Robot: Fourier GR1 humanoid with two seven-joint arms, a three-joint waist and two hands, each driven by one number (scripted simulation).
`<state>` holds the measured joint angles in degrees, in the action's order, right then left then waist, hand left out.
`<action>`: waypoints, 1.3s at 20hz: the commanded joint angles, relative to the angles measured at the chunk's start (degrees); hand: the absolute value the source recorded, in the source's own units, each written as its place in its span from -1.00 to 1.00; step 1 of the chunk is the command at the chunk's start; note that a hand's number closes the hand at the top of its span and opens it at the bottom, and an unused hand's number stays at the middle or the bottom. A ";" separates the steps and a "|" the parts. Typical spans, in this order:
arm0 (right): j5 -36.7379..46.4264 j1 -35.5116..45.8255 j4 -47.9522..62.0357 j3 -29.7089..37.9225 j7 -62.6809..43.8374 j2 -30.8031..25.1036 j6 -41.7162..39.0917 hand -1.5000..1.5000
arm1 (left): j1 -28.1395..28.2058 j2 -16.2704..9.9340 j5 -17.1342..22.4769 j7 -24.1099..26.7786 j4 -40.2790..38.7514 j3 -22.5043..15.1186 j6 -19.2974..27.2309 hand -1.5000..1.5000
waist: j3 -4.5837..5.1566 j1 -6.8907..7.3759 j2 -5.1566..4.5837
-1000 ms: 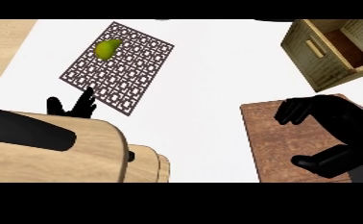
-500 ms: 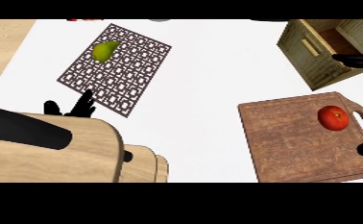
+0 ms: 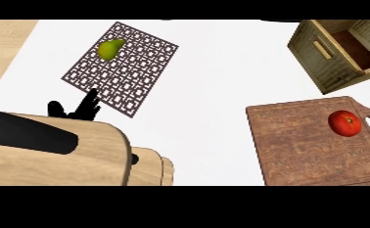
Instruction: Pick the tomato from the cutting board and place it in the basket
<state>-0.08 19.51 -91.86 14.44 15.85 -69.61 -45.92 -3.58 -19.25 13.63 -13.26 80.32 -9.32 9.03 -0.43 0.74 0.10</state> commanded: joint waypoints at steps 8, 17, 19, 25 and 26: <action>8.22 -1.00 5.62 -5.61 11.73 -14.35 -6.38 -1.00 | 6.19 1.15 -0.36 -0.86 -2.66 -1.63 -1.24 0.00 | 0.37 1.93 -0.77; 9.40 -4.95 7.30 -10.33 17.38 -12.58 1.51 -1.00 | 6.76 0.81 -1.21 -1.04 -2.80 -0.94 -1.70 0.00 | 0.38 1.14 -0.49; 10.07 -6.46 7.40 -11.96 18.27 -10.42 4.43 -1.00 | 7.20 0.09 -1.04 -2.26 -1.20 -0.60 -1.80 0.00 | 0.32 1.25 -0.39; 12.73 -8.08 8.07 -16.90 18.33 -5.22 11.51 -1.00 | 7.51 1.67 -2.07 -0.55 -2.82 -1.02 -1.63 0.00 | 0.36 1.50 -0.60; 13.35 -7.94 7.04 -17.41 19.25 -6.77 10.42 -1.00 | 6.20 2.87 -3.32 -1.02 -3.58 -1.55 0.06 0.00 | 0.39 0.80 -0.49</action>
<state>11.24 11.89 -84.92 -0.36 30.78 -78.13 -33.94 -3.49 -18.10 11.90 -13.27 80.65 -8.48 7.92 -0.59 1.30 0.00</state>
